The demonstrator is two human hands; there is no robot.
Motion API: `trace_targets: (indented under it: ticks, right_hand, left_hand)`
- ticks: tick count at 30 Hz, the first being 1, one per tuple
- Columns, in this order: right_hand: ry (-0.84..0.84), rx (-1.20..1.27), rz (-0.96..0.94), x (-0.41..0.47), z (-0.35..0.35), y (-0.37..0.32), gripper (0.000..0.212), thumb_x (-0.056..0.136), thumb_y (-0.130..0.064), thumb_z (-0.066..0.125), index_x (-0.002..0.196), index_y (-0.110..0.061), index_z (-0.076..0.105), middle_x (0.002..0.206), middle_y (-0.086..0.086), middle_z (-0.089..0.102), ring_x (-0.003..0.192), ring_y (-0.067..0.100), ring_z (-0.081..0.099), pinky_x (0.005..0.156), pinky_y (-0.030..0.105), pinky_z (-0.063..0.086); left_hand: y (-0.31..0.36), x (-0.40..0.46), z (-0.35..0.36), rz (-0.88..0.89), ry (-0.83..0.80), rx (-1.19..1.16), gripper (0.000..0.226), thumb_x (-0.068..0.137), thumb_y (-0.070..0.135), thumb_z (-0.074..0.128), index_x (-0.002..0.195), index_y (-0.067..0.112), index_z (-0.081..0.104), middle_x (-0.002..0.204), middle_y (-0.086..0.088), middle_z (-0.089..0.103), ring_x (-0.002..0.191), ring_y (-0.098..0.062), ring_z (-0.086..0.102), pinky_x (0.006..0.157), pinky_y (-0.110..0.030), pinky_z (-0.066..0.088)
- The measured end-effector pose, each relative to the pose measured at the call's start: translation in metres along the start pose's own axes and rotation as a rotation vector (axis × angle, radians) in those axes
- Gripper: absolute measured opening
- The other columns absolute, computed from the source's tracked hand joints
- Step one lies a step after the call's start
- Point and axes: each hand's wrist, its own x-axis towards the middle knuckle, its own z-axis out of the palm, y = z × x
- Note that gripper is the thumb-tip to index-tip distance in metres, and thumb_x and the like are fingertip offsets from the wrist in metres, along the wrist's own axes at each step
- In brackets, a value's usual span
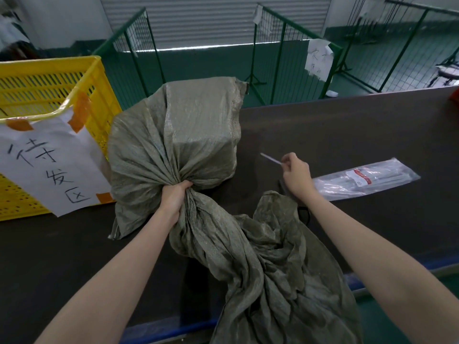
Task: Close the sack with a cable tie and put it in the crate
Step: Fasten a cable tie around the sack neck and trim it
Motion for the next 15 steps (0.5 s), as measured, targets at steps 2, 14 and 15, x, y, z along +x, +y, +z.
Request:
trace_targets:
  ticks: [2,14,15]
  right_hand:
    - [0.063,0.105,-0.079,0.0,0.0,-0.019,0.014,0.091,-0.004,0.05,0.098,0.0,0.062,0.096,0.017,0.066,0.089,0.028,0.059,0.08,0.038,0.044]
    - [-0.497,-0.078,-0.381,-0.02,0.003,-0.112,0.012,0.089,-0.022,0.061,0.08,-0.018,0.068,0.061,-0.008,0.057,0.058,0.008,0.053,0.065,0.029,0.048]
    - [-0.551,-0.171,-0.35,-0.017,0.009,-0.11,0.013,0.088,-0.023,0.062,0.076,-0.021,0.067,0.064,-0.008,0.057,0.063,0.011,0.056,0.069,0.034,0.052]
  left_hand:
    - [0.0,-0.001,0.0,-0.009,-0.015,-0.014,0.038,0.087,0.005,0.06,0.125,0.003,0.057,0.118,-0.014,0.063,0.105,-0.028,0.061,0.095,-0.037,0.05]
    - [0.01,-0.009,-0.006,-0.108,-0.075,-0.062,0.034,0.083,0.01,0.066,0.117,0.005,0.062,0.107,-0.015,0.068,0.098,-0.03,0.065,0.08,-0.032,0.053]
    - [0.009,-0.009,-0.006,-0.115,-0.069,-0.066,0.035,0.083,0.01,0.066,0.117,0.003,0.061,0.108,-0.016,0.068,0.098,-0.031,0.065,0.081,-0.033,0.053]
